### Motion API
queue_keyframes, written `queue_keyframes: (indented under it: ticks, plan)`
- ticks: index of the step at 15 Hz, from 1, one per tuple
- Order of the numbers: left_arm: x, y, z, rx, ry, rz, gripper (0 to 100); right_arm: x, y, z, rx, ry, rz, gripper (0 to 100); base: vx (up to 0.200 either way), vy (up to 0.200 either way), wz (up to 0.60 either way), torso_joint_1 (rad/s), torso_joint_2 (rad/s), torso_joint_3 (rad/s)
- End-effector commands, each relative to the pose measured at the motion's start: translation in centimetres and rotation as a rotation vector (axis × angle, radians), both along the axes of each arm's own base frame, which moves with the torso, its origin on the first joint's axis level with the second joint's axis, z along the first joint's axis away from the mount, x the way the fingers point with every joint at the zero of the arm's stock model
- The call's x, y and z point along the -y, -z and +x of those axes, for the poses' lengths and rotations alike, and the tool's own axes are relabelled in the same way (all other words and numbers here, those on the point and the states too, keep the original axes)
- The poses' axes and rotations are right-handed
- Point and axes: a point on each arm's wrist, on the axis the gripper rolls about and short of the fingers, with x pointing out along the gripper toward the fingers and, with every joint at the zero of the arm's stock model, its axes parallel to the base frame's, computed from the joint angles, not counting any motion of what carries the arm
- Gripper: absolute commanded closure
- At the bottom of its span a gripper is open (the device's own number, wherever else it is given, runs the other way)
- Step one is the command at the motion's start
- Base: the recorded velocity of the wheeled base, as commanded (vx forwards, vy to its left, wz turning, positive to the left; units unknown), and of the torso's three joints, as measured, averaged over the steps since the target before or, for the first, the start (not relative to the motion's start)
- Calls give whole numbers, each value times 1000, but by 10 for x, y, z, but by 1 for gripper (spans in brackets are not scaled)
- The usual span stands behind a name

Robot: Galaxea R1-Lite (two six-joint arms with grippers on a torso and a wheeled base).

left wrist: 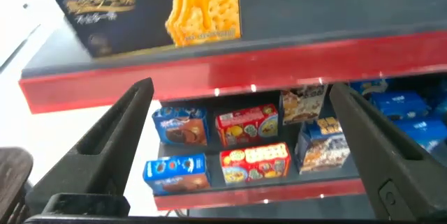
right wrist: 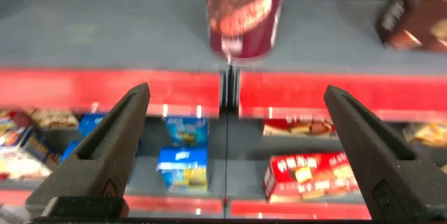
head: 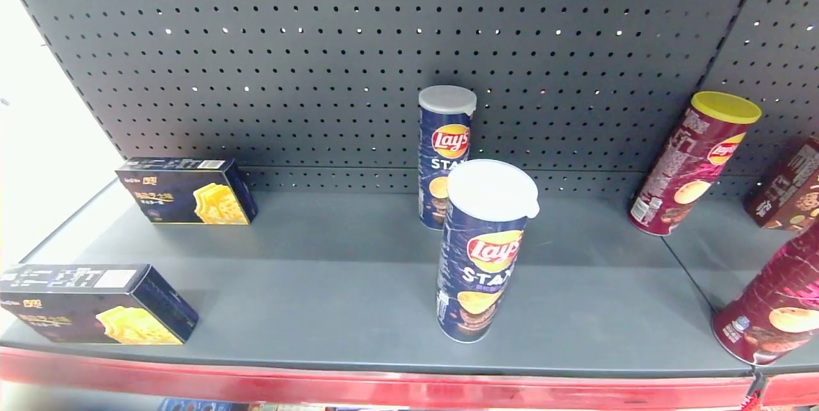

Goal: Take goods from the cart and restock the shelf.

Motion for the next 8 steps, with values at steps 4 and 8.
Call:
queue_keyframes:
  ticks: [4, 8]
  plan:
    - [0, 0, 0, -3, 0, 0, 0, 0, 0, 0, 0, 0, 0, 0, 0, 0, -300, 5, 4, 1]
    - [0, 0, 0, -3, -2, 0, 0, 0, 0, 0, 0, 0, 0, 0, 0, 0, 0, 0, 0, 0]
